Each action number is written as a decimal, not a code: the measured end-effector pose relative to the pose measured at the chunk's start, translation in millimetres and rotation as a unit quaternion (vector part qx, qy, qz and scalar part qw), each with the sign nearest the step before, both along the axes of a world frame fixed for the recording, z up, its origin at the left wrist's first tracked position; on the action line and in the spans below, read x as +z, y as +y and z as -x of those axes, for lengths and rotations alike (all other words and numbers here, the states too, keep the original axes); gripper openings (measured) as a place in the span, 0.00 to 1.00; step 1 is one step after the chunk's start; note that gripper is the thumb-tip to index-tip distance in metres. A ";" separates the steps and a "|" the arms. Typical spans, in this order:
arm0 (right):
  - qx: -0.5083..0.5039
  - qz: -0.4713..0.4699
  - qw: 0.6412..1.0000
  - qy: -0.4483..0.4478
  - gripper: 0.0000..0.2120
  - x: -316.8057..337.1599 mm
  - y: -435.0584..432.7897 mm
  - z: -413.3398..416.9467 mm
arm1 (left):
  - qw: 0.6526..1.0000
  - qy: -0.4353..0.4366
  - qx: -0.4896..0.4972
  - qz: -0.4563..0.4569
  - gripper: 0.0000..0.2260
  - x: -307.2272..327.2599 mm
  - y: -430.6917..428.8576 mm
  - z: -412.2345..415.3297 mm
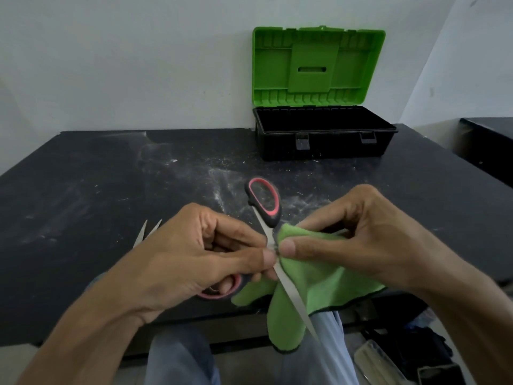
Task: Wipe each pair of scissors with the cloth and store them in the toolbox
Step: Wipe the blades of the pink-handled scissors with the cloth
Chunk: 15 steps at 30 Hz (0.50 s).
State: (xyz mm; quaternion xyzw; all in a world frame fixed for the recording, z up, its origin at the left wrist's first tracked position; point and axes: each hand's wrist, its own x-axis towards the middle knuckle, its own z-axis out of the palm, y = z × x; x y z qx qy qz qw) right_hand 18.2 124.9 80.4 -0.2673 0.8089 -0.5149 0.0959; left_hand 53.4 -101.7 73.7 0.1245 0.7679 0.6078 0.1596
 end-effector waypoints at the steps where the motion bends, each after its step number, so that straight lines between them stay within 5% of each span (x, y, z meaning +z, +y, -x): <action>1: -0.005 -0.003 1.000 0.001 0.07 0.9 1.7 0.9 | 1.000 -0.001 0.001 -0.004 0.07 -0.1 -1.5 -0.1; 15: -0.002 -0.010 1.000 -0.011 0.08 -6.0 3.1 -0.1 | 1.000 -0.017 0.010 -0.007 0.08 -0.2 -5.0 -1.0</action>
